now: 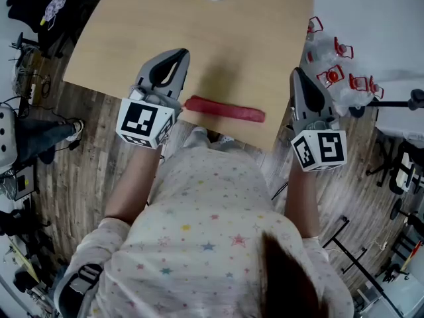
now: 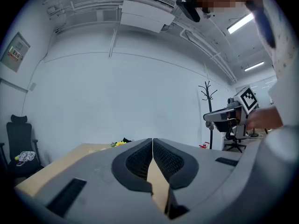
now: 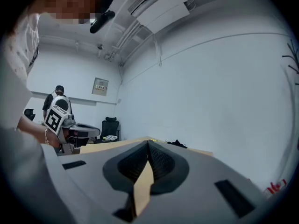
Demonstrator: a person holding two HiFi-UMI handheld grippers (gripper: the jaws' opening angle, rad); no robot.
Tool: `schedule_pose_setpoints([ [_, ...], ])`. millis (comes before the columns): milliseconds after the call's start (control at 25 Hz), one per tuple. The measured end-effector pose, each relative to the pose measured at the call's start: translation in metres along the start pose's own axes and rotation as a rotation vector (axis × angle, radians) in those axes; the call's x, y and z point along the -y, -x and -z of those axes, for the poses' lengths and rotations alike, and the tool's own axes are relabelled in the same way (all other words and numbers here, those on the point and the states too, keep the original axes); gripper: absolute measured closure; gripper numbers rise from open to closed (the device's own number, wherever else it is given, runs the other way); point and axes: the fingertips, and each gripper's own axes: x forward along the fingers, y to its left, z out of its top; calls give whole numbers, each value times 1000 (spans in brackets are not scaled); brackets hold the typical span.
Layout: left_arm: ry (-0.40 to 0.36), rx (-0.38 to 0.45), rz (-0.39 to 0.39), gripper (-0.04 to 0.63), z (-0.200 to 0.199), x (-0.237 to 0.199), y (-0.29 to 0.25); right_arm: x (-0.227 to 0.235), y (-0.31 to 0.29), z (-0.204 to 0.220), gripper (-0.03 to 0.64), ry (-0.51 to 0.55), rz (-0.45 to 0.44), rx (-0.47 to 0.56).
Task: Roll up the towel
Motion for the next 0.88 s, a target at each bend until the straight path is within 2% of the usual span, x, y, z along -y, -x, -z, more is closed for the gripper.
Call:
schedule_pose_setpoints([
  [880,15,3,-9,578,-2,-10,11,-8,2,-17,617,12,27,36],
])
